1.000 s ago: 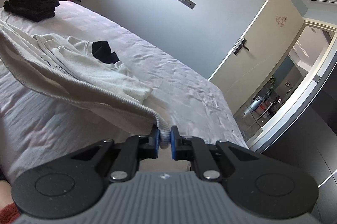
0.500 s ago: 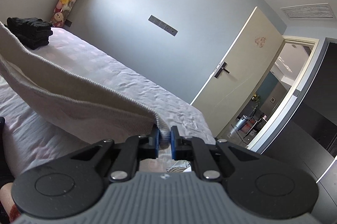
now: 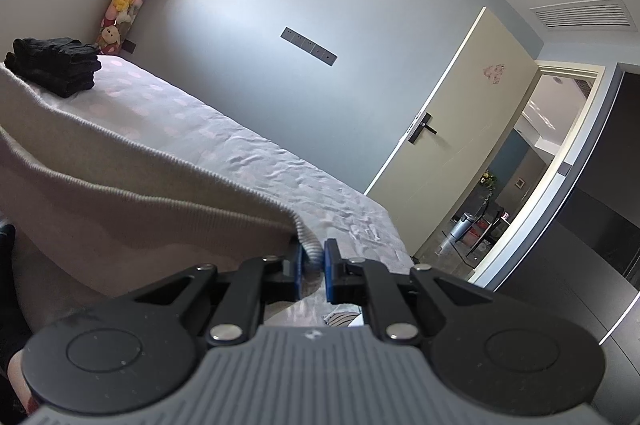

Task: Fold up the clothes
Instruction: 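Lift the sweatshirt by the hem with both grippers and fold it over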

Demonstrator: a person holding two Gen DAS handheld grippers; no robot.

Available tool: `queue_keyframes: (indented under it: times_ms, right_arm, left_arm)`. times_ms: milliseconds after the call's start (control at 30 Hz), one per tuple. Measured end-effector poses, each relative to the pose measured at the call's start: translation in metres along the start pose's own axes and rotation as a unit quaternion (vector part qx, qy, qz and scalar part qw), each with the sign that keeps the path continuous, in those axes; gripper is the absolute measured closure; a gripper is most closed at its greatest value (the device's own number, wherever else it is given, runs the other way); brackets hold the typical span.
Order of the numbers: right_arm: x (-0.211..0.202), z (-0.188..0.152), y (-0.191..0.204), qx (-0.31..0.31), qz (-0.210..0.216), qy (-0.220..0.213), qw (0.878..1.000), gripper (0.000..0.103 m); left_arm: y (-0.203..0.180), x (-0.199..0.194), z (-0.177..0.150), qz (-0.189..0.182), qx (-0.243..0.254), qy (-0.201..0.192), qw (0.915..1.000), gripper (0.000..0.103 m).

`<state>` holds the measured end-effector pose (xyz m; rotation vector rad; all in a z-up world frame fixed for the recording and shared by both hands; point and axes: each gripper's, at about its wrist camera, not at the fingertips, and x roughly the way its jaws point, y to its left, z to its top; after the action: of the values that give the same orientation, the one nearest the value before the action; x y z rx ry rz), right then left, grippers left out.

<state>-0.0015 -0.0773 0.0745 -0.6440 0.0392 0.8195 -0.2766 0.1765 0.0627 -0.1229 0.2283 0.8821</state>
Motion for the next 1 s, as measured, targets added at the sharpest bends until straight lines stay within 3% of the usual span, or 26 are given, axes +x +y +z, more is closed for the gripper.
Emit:
queue_keyframes:
  times_ms: [233,400,700,1000]
  right_arm:
    - [0.037,0.005,0.008,-0.005,0.006,0.006,1.000,0.091]
    - [0.083,0.021,0.006,-0.014,0.017,0.001,1.000,0.091]
    - [0.209,0.055,0.014,-0.035,0.047,0.012,0.998,0.091]
    - [0.357,0.047,0.057,-0.050,0.078,0.073,0.993,0.091]
  left_arm:
    - [-0.002,0.038,0.006,0.004,0.041,0.016,0.9990,0.099]
    - [0.001,0.089,0.023,0.010,0.074,0.038,0.9965,0.099]
    - [0.009,0.203,0.032,0.023,0.129,0.090,0.9873,0.099]
    - [0.019,0.339,-0.015,0.030,0.160,0.160,0.9736,0.099]
